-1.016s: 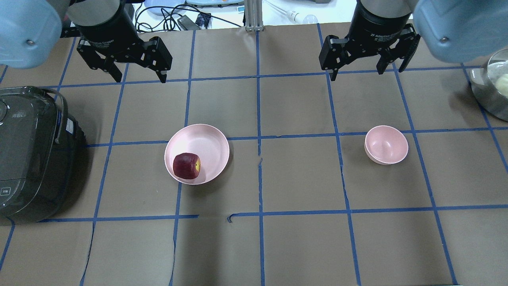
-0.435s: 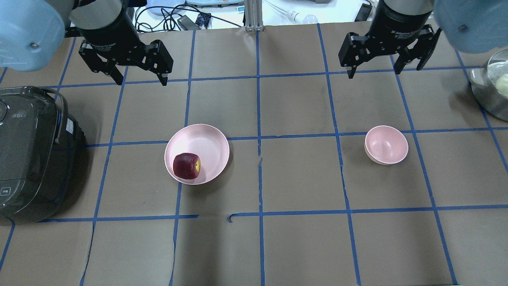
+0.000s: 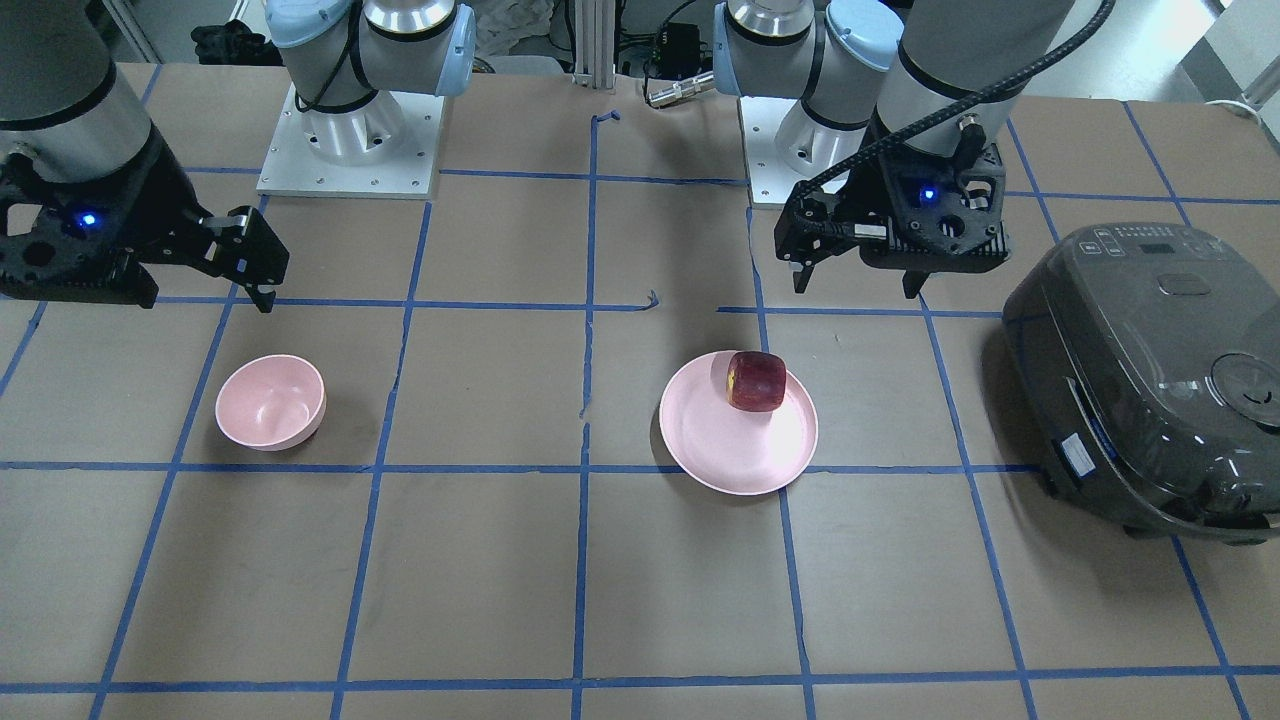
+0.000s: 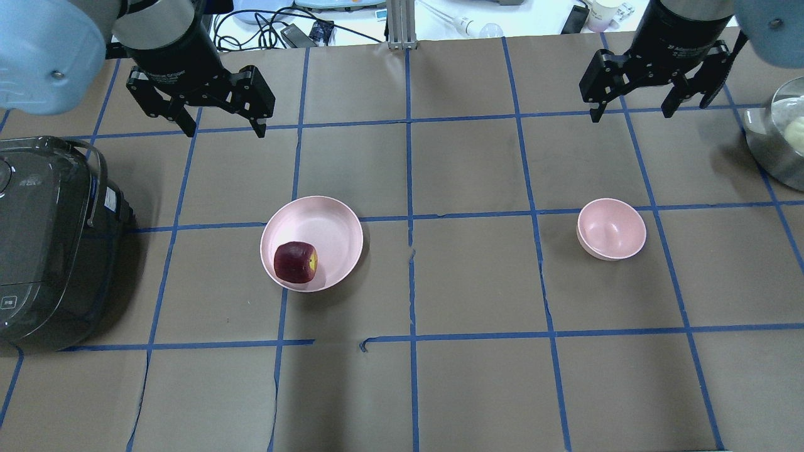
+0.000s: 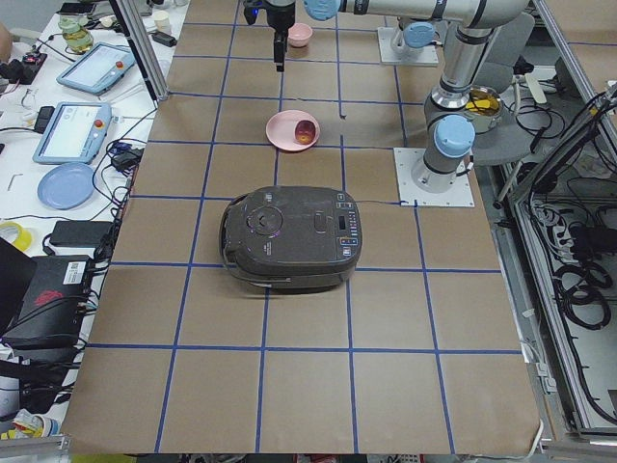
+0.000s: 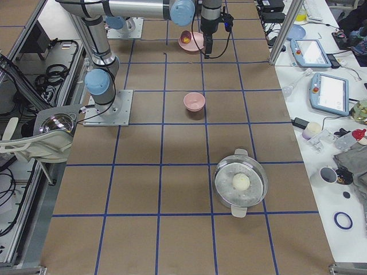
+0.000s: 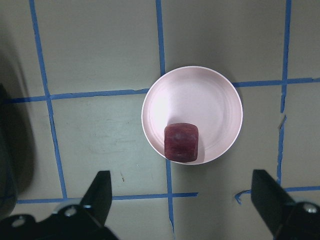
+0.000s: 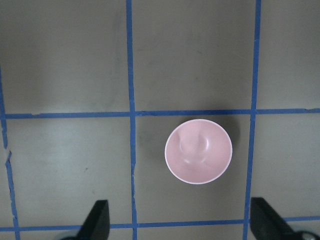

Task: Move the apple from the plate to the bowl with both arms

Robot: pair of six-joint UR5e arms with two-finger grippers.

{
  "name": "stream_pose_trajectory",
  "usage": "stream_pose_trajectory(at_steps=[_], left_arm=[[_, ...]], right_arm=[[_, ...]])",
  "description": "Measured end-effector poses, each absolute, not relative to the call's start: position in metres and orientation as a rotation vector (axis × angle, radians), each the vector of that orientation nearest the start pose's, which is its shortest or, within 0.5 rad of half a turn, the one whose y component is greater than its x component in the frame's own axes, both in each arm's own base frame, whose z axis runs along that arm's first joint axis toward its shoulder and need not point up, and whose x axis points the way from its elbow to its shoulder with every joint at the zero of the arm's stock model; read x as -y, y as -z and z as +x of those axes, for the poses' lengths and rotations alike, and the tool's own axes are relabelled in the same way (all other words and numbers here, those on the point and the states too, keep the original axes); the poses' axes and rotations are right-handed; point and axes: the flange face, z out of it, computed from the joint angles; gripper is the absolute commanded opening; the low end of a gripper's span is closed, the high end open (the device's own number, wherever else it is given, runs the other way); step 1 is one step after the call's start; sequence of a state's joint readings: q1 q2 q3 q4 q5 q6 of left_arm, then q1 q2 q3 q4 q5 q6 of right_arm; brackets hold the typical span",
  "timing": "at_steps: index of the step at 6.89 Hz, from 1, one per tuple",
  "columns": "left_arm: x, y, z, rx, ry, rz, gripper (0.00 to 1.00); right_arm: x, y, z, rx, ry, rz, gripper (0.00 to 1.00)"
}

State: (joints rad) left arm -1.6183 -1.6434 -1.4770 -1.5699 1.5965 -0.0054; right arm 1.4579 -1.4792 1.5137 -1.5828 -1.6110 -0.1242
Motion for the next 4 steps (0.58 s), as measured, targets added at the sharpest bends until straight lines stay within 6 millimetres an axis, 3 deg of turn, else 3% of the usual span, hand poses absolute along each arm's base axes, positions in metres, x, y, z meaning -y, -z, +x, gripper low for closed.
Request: stream_pose_trajectory(at_steps=[2,3,4], left_arm=[[0.511,-0.486,-0.156,-3.116,0.001,0.071,1.00],[0.507,-0.480,-0.156,-3.115,-0.012,0.080,1.00],[0.508,-0.472,-0.157,-3.115,-0.008,0.089,1.00]], right_arm=[[0.543,-0.400,0.010,-3.165,-0.111,-0.047,0.98],[0.533,-0.351,-0.017,-3.162,-0.094,-0.045,0.77],[0.515,-0.303,-0.030,-3.164,-0.070,-0.055,0.68]])
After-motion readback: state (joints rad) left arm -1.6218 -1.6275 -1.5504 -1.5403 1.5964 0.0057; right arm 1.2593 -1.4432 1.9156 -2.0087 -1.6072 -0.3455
